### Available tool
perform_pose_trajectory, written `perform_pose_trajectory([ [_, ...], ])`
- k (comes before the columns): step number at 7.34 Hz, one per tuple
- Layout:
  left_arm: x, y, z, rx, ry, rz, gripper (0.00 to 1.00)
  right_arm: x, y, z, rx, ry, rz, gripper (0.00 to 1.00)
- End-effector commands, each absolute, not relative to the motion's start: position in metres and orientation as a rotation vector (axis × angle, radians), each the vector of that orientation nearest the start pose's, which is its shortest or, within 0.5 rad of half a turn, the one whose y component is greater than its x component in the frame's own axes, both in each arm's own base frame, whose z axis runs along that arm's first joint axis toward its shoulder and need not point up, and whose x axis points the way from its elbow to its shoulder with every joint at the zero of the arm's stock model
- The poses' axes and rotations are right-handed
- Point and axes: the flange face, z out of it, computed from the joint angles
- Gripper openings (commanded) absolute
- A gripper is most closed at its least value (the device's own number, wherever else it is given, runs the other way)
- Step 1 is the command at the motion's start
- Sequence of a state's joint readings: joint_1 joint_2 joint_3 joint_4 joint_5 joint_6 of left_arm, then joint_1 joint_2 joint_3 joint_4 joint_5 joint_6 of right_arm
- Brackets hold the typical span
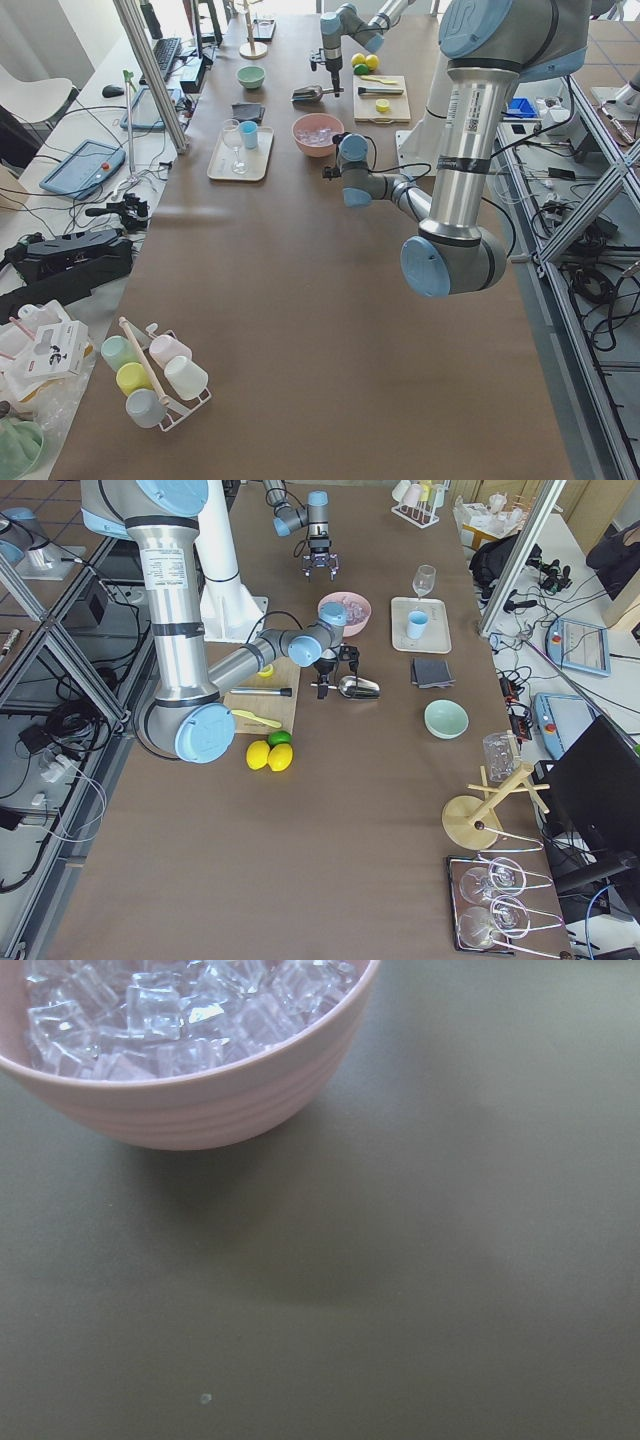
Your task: Put ice in cup with scoop
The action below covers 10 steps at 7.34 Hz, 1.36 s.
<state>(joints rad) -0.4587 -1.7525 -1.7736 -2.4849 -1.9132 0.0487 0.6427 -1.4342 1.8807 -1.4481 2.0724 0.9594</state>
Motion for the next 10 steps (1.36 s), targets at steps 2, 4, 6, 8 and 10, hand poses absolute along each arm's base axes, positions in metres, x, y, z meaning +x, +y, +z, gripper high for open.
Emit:
perform_pose_trajectory([
  [2,0.476,-0.317,0.35,1.058,0.983,1.202,0.98,-0.383,-0.392,0.432,-0.076,-0.743,-0.103,0.69],
  [4,0.476,-0.32,0.351,1.059,0.979,1.198,0.98,-0.384,-0.393,0.434,-0.081,-0.74,-0.095,0.0],
  [6,0.473,-0.33,0.347,1.071,0.966,1.182,0.98,-0.384,-0.392,0.434,-0.083,-0.74,-0.097,0.0],
  [8,0.474,-0.351,0.344,1.074,0.94,1.155,0.98,-0.384,-0.392,0.434,-0.083,-0.74,-0.097,0.0],
  [10,0.498,-0.361,0.336,1.075,0.942,1.156,0.98,-0.384,-0.392,0.431,-0.078,-0.745,-0.106,0.0],
])
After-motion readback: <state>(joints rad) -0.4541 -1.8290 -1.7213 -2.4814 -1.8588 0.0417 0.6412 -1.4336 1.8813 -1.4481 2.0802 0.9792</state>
